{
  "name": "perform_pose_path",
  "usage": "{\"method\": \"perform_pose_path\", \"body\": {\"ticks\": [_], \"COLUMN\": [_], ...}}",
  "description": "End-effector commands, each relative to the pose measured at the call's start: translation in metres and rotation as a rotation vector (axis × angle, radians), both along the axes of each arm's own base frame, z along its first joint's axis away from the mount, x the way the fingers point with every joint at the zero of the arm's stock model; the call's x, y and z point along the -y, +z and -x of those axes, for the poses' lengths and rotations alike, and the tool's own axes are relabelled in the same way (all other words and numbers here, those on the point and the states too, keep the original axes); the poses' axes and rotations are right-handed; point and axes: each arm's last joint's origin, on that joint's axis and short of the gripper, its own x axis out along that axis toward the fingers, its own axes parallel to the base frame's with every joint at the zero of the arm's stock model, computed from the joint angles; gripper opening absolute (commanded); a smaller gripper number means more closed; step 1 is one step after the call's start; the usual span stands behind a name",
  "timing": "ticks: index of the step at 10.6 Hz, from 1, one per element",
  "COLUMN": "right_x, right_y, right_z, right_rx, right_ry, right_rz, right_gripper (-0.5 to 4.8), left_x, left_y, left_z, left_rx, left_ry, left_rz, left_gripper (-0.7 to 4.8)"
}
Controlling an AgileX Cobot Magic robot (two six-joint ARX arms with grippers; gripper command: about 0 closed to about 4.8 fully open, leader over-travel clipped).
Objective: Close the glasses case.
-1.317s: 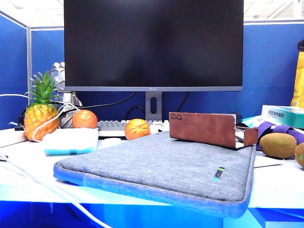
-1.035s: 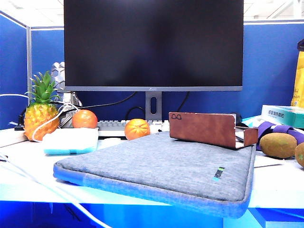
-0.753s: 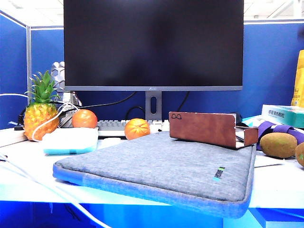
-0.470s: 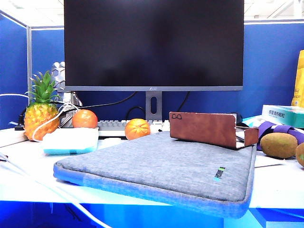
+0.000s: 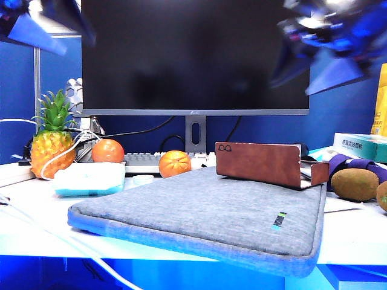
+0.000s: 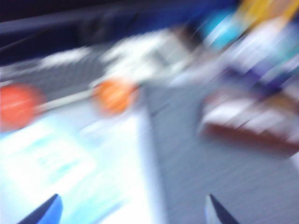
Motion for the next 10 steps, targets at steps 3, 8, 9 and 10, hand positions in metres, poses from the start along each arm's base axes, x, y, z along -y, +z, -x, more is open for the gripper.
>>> {"method": "perform_pose_path", "body": {"ticks": [3, 8, 9, 10], "right_x": [-0.008, -0.021, -0.022, -0.024], "right_y": [0.017, -0.031, -0.037, -0.047], "right_z": [-0.011, -0.033, -0.036, -0.044], "right_rx": [-0.233, -0.475, -0.499, -0.501], "right_ry": [0.184, 0.329, 0.342, 0.33], "right_rz": [0.066, -0.04, -0.051, -0.039], "right_gripper": [4.79, 4.79, 4.79, 4.79], "left_x": [0.039, 0.053, 0.054, 0.056], "left_y": [-0.007, 0.005, 0.003, -0.001], "left_z": [0.008, -0.007, -0.009, -0.012], "left_rx": [-0.054, 0.106, 0.099, 0.083], "left_ry": [-0.301, -0.402, -0.402, -0.403], "left_rz": [0.048, 0.199, 0.198, 0.195], "left_gripper": [4.04, 4.04, 4.04, 4.04]}}
